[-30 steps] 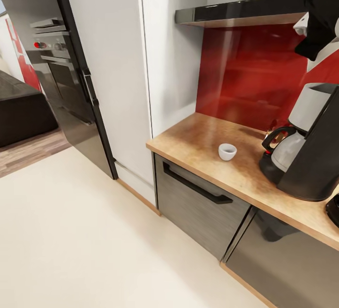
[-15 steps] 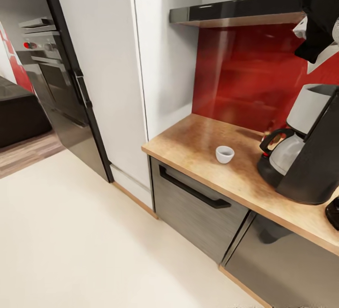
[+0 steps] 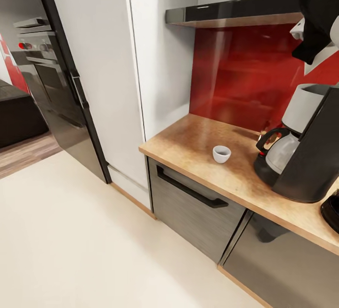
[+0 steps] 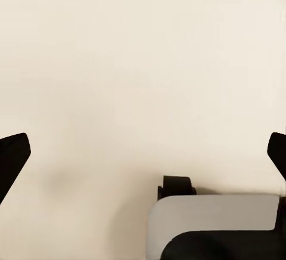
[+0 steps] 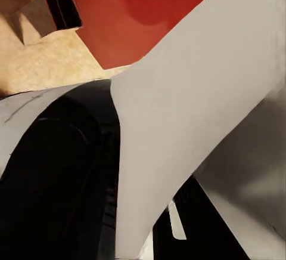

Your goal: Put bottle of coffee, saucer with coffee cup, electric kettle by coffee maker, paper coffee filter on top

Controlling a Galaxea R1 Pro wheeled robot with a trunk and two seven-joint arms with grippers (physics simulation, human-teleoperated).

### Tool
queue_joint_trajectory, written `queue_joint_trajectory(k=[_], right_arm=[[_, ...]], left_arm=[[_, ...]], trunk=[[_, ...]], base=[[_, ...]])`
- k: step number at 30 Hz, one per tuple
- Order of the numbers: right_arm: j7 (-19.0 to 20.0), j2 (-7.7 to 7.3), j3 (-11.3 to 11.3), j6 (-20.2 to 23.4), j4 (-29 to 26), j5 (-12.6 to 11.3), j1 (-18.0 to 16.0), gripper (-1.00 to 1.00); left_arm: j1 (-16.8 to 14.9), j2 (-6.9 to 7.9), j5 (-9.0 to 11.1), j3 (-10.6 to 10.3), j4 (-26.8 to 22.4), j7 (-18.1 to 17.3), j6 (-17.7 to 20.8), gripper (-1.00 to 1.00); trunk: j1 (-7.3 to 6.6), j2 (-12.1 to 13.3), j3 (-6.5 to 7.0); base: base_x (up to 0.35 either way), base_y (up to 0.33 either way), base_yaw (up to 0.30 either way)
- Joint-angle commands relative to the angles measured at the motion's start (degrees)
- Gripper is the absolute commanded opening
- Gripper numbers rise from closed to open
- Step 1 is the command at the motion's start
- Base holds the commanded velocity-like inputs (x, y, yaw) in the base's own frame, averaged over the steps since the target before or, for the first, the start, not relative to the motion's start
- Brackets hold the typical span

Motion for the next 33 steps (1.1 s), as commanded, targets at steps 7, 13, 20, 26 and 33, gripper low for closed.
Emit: queue_joint_trajectory(k=[7, 13, 20, 26, 33], right_arm=[[1.38, 0.65, -1.18, 0.23, -0.06, -0.73, -0.76, -1.0], [1.38, 0.65, -1.18, 0.23, -0.06, -1.16, -0.76, -1.0], [1.38, 0.65, -1.18, 0.23, -0.06, -1.16, -0.76, -1.0], [1.42, 0.46, -3.03, 0.28, -0.22, -1.97, -0.47, -1.0], [1.43, 0.27, -19.51, 0.26, -0.24, -7.99, -0.43, -1.0]], left_arm=[[0.03, -0.99, 0.16, -0.33, -0.09, 0.02, -0.07, 1.0], [0.03, -0.99, 0.16, -0.33, -0.09, 0.02, -0.07, 1.0], [0.03, -0.99, 0.16, -0.33, -0.09, 0.02, -0.07, 1.0], [0.03, -1.37, 0.12, 0.06, -0.09, 0.02, -0.09, 1.0], [0.03, -1.42, 0.13, 0.05, -0.09, 0.02, -0.08, 1.0]], trunk=[[0.0, -0.02, -0.04], [0.0, -0.02, -0.04], [0.0, -0.02, -0.04], [0.0, -0.02, -0.04], [0.0, -0.02, -0.04]], base=[[0.0, 0.0, 0.0], [0.0, 0.0, 0.0], [0.0, 0.0, 0.0], [0.0, 0.0, 0.0], [0.0, 0.0, 0.0]])
